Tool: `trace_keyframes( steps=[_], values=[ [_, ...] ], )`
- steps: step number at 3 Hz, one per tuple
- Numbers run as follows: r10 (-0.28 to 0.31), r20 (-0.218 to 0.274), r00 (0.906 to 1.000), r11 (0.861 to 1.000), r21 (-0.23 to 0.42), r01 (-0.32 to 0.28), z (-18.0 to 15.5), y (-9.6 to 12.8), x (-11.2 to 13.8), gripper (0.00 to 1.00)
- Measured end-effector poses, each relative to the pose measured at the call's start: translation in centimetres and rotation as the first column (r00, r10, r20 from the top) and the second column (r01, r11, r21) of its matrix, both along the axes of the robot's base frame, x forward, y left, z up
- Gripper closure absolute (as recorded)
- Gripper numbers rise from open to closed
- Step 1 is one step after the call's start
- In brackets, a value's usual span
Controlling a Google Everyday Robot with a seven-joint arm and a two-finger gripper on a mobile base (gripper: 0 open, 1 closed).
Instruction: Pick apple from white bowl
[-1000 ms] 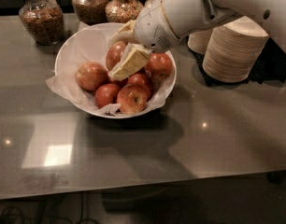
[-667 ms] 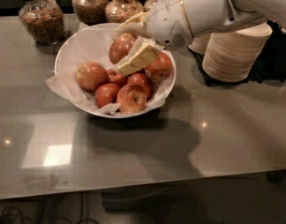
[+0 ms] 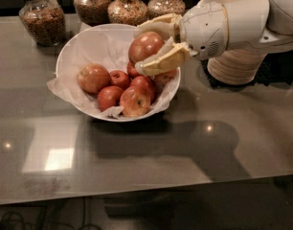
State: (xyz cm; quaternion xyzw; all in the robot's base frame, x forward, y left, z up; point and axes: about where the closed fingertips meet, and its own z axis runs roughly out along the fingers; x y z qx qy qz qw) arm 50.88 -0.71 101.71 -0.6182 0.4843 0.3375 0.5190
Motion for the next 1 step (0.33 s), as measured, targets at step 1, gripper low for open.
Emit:
trace_keyframes(
  steps=[1],
  values=[
    [0.000, 0.000, 1.0000, 1.000, 0.000, 0.000, 0.00, 0.00, 0.00, 1.00]
  ],
)
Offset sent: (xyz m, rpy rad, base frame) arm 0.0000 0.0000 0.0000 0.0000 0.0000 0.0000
